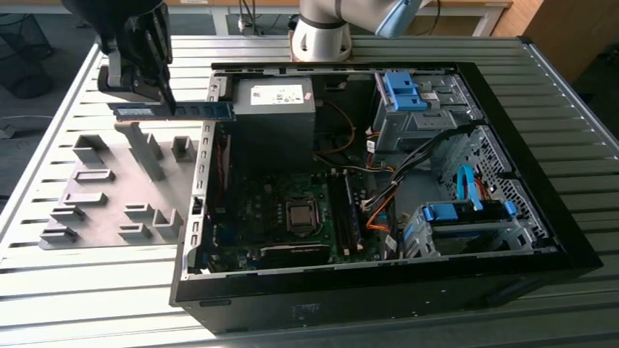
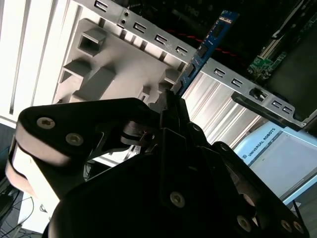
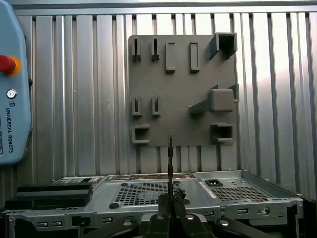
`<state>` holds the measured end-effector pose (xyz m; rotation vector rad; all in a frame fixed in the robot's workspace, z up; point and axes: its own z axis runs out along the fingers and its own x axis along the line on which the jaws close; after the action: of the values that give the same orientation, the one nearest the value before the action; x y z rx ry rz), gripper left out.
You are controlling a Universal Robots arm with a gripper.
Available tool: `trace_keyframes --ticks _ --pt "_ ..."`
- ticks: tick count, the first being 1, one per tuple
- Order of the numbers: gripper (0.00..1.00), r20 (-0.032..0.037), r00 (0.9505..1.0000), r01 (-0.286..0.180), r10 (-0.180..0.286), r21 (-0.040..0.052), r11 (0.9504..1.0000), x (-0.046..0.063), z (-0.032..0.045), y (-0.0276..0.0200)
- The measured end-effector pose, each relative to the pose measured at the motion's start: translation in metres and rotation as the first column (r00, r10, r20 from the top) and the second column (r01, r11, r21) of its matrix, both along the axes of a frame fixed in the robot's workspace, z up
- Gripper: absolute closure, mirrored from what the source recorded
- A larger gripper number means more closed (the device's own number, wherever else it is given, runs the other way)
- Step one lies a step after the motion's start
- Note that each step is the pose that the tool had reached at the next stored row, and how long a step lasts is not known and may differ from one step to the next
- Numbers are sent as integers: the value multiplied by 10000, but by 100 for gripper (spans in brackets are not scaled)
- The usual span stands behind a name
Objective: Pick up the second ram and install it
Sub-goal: 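Pick up the second ram and move it above second insertion slot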
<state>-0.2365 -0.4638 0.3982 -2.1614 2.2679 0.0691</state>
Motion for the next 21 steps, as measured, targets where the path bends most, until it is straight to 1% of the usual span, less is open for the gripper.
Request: trace_keyframes --ticks 21 --pt "86 0 10000 0 0 -1 10000 208 0 0"
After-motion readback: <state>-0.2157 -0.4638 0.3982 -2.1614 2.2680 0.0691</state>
